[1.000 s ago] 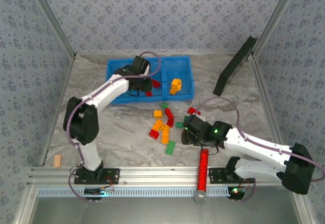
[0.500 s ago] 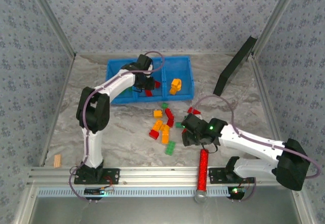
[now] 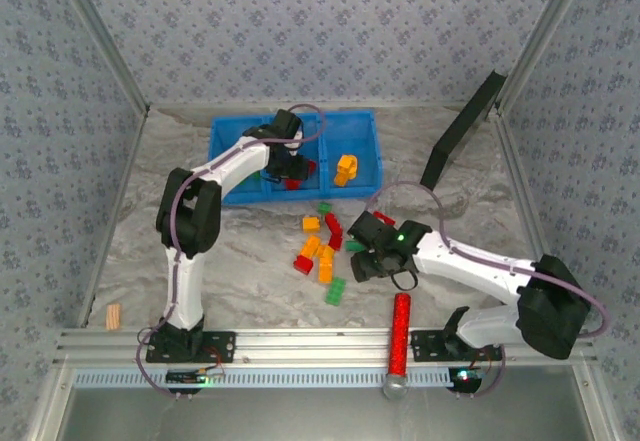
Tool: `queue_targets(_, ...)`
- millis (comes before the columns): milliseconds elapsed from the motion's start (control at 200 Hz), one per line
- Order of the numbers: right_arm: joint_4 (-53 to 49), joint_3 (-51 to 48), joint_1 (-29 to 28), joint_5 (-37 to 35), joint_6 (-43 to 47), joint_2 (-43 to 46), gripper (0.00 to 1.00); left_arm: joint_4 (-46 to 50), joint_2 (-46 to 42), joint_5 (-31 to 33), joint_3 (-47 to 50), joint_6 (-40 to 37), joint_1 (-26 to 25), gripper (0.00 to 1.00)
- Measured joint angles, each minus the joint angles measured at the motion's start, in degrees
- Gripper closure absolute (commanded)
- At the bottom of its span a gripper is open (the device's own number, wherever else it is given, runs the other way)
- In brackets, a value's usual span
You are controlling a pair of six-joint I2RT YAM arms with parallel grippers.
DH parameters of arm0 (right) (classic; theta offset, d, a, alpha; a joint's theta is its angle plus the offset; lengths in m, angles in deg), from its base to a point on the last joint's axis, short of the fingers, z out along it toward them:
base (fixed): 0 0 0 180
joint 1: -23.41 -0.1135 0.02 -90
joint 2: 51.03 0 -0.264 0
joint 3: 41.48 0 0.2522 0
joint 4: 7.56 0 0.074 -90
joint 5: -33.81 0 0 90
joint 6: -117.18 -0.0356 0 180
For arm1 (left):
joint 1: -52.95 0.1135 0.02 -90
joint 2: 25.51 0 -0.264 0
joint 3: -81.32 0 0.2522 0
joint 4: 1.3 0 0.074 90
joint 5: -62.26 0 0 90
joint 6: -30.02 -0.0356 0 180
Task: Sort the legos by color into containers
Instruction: Place the lego in the container, then pick up the lego from the bottom-center of the table.
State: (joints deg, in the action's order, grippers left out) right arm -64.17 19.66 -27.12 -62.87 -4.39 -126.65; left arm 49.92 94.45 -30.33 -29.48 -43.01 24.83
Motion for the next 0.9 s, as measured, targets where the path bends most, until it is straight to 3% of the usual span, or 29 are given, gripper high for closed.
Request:
queue_targets(290,1.4,2.0,5.4,2.0,7.8,-4.9,0.28,1.4,-3.7,-1.6,0.0,0.0,0.0,0.44)
queue_targets(630,4.8,2.2,8.4,5.2,15.1,-11.7,0.33,6.4,-23.6,-2.6,2.3,-0.2,-1.7,0.41)
queue_targets(900,6.3,3.2,8.9,7.1,17.7,-16.3,0.49,17.1,-31.0,0.6,5.6,-1.8,-8.1,0.39)
